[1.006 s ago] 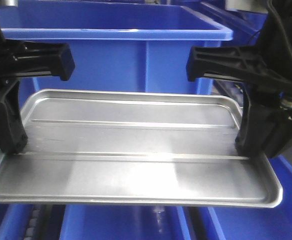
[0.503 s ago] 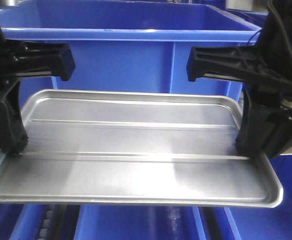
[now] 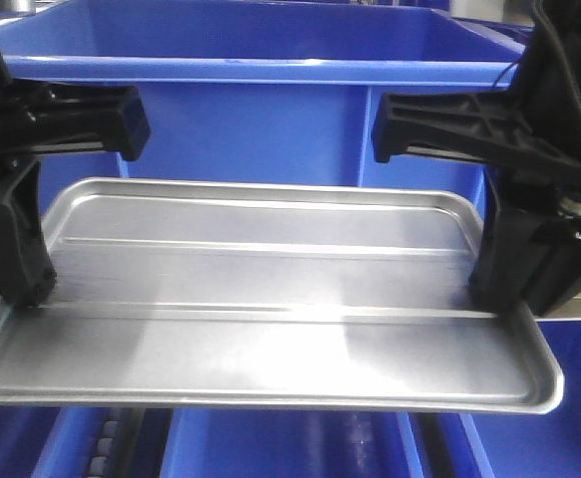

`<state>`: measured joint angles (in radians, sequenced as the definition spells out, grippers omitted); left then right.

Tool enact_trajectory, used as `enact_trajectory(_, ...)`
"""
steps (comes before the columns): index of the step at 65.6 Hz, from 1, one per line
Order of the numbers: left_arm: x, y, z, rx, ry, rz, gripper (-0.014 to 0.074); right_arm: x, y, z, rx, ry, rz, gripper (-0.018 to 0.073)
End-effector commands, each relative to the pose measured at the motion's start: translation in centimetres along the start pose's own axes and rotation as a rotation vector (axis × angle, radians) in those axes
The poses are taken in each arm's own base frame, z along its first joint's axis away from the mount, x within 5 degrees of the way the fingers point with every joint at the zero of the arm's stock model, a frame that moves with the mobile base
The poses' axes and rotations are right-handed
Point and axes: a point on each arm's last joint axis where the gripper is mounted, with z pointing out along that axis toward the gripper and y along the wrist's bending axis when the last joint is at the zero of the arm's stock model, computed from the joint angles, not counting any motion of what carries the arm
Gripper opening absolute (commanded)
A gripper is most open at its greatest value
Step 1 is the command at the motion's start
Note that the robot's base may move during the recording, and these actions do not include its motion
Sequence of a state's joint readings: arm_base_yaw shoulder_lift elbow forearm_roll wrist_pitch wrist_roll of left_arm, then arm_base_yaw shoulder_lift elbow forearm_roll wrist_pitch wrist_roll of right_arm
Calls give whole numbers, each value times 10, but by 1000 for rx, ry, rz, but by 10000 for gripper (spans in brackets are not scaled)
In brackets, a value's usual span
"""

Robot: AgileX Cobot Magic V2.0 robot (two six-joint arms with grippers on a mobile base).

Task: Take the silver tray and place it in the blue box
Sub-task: 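Carry the tray with both grippers up to the blue bin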

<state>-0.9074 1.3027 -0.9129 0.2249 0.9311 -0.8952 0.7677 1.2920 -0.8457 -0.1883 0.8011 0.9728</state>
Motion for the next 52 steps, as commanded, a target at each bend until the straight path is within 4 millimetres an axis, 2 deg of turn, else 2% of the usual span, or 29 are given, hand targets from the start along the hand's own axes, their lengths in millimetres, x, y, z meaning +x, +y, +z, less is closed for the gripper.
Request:
enact_trajectory(1, -4, 0, -13, 21, -45, 8, -6, -8, 1, -14, -33, -69, -20, 57)
enact_trajectory(52, -5, 0, -13, 28, -51, 8, -6, -9, 2, -14, -35, -88, -34, 57)
